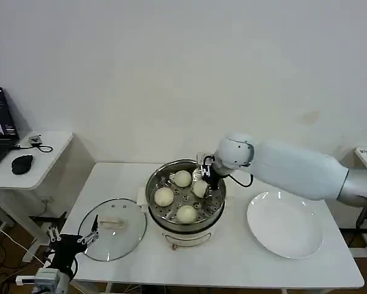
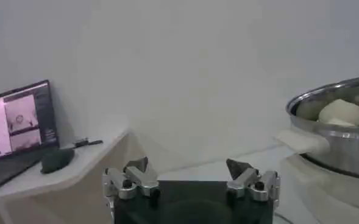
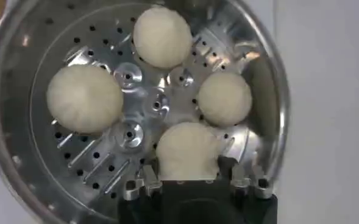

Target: Take steamed baozi put them in steamer then cover it.

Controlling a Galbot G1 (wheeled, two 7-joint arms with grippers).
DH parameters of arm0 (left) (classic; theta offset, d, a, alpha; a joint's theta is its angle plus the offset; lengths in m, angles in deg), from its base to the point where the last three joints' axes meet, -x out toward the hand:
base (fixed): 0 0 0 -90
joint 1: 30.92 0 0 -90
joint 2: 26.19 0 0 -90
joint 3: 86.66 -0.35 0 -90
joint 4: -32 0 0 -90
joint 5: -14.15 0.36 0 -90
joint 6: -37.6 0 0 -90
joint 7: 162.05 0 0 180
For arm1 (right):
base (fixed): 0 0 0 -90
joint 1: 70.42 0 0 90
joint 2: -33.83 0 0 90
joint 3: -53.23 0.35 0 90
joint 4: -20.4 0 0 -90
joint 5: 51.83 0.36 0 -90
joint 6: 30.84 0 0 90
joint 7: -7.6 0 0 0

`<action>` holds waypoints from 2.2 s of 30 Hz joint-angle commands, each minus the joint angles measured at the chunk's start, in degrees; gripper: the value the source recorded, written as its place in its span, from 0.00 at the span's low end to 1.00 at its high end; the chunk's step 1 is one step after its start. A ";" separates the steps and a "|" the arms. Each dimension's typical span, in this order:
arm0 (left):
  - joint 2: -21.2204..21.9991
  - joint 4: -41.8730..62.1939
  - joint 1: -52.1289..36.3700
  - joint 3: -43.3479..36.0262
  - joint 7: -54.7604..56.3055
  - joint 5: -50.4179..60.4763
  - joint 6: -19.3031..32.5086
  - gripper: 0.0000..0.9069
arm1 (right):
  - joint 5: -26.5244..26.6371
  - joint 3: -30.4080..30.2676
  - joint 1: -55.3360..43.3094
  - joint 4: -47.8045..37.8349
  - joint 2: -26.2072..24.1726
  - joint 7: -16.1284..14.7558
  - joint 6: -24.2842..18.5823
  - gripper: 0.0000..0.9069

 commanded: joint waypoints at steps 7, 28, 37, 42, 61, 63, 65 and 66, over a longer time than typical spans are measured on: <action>0.10 0.41 0.16 0.25 0.07 -0.05 0.21 1.00 | -0.36 0.66 1.56 -0.18 0.35 1.06 1.26 1.00; 0.39 1.00 -0.57 -0.91 0.28 -0.25 0.27 1.00 | 6.15 19.13 12.79 22.70 -21.14 32.80 -5.77 1.00; 0.38 3.19 -1.33 -0.88 0.06 -0.23 0.64 1.00 | -9.21 76.20 72.62 30.96 -17.56 46.54 -23.66 1.00; 0.22 5.57 -1.65 -0.80 -0.29 4.38 1.46 1.00 | -14.00 101.13 92.95 33.59 -0.94 40.30 -33.02 1.00; -3.30 13.47 0.76 -2.59 4.21 66.88 13.94 1.00 | -3.61 126.38 113.23 39.26 19.82 33.19 -32.96 1.00; -3.67 14.40 -0.08 -3.48 5.75 69.56 13.91 1.00 | -3.92 126.64 113.94 38.66 20.09 32.94 -33.55 1.00; -4.36 15.98 -1.44 -4.58 6.32 71.56 13.91 1.00 | -3.99 126.55 114.30 38.11 20.37 32.96 -34.03 1.00; -4.85 16.69 -2.24 -5.34 6.48 72.41 13.83 1.00 | -4.36 126.24 114.48 37.81 20.48 32.90 -34.42 1.00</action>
